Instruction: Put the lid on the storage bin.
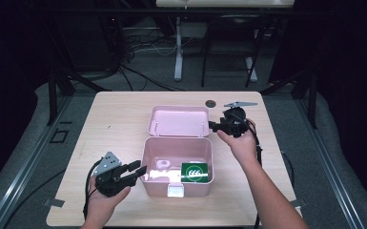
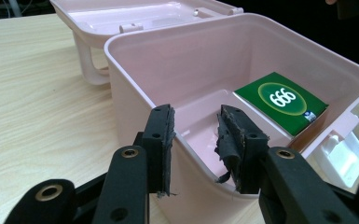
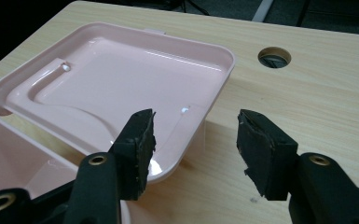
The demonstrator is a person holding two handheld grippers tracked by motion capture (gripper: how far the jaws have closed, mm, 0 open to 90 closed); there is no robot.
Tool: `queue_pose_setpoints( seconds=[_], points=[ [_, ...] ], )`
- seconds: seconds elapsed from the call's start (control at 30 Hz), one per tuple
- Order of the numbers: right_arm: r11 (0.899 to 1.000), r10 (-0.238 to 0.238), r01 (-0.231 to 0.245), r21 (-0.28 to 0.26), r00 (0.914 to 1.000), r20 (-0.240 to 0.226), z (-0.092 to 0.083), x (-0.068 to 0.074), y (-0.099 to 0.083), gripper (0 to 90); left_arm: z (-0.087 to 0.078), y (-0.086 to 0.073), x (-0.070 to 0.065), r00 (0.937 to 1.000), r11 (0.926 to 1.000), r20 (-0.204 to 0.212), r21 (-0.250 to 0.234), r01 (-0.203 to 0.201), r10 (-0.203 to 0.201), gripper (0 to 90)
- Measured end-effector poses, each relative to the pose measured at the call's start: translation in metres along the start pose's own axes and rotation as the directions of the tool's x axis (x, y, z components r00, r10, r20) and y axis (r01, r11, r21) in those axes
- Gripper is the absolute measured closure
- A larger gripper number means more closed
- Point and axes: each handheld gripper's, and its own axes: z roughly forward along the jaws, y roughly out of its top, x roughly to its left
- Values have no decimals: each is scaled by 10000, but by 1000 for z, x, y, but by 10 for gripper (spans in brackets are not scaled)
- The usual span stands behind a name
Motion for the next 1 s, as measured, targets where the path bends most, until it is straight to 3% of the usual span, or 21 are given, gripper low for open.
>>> queue_pose_setpoints(
  seconds=[0.3,0.43,0.47,0.7,1.0],
  points=[
    [9993,263,-263,250,9997,7,11,-4,9,474,2,-3,1,9999,10000,-113,53,-9,9,658],
    [9995,212,-217,237,9995,241,17,-4,13,480,3,-5,1,9998,10000,-179,37,35,-34,662],
    [9996,109,-121,244,9988,482,20,-5,15,481,3,-5,1,9998,10000,-183,32,41,-41,663],
    [9988,426,-437,214,9979,488,28,-6,20,483,4,-6,2,9999,10000,-138,-20,51,-51,662],
    [9985,436,-463,281,9949,907,43,-13,18,494,4,-6,1,9997,10000,-232,-15,-52,52,658]
  ],
)
